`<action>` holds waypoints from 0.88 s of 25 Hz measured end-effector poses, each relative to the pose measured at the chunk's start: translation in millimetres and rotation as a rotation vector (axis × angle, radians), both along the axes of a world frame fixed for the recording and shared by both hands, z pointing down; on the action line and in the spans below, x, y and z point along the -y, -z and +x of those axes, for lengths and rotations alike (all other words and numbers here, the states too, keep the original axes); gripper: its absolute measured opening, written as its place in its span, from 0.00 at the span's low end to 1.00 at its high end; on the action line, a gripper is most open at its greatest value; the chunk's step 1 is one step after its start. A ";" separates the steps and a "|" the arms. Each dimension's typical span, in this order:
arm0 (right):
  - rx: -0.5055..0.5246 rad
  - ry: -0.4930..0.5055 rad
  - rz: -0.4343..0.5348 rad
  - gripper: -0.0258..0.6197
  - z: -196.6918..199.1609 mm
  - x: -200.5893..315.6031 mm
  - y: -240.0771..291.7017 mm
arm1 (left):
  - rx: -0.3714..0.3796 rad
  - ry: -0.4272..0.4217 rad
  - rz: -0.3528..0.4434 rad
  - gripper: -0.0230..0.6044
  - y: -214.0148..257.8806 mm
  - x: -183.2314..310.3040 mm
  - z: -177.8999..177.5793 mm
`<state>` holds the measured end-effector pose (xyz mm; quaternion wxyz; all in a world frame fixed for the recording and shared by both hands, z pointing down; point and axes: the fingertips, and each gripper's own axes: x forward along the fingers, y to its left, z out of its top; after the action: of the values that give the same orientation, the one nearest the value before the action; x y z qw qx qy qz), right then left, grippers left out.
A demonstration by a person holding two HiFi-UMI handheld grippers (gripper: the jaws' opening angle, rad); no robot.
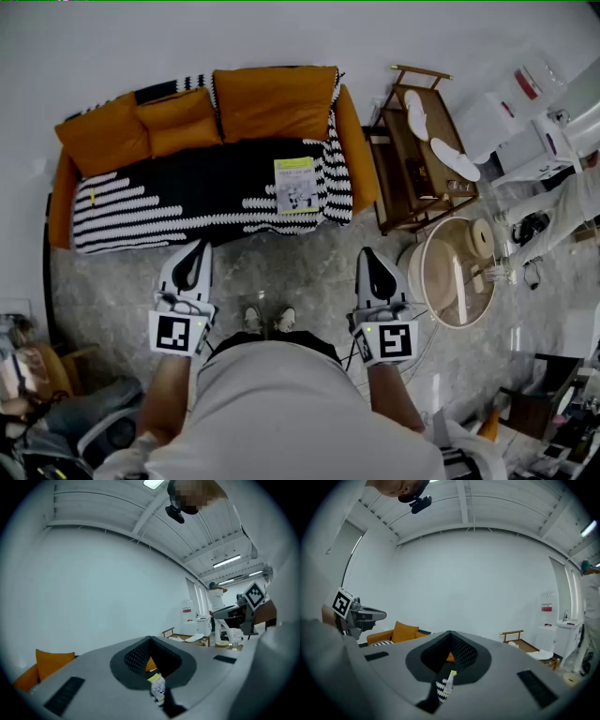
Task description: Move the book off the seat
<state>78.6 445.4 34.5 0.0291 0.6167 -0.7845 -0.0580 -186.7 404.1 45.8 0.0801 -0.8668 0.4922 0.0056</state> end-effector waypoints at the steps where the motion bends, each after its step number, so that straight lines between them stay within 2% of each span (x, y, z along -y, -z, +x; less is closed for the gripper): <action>1: 0.003 0.002 0.001 0.07 2.9 -1.2 -0.6 | -0.002 0.002 0.000 0.06 -0.2 -1.8 2.8; 7: 0.019 0.022 -0.002 0.07 15.2 -8.7 -5.3 | -0.004 0.015 -0.009 0.06 -4.5 -11.5 14.9; 12: 0.054 0.069 0.031 0.07 25.5 -18.8 -9.0 | 0.005 0.012 -0.001 0.06 -9.0 -19.5 28.7; 22: 0.067 0.035 -0.016 0.07 54.6 -12.5 -29.2 | 0.017 -0.017 -0.026 0.06 -16.9 -12.7 61.1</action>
<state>133.2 457.8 63.7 0.0066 0.6044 -0.7960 -0.0317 -125.6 416.8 62.7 0.0727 -0.8718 0.4843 -0.0075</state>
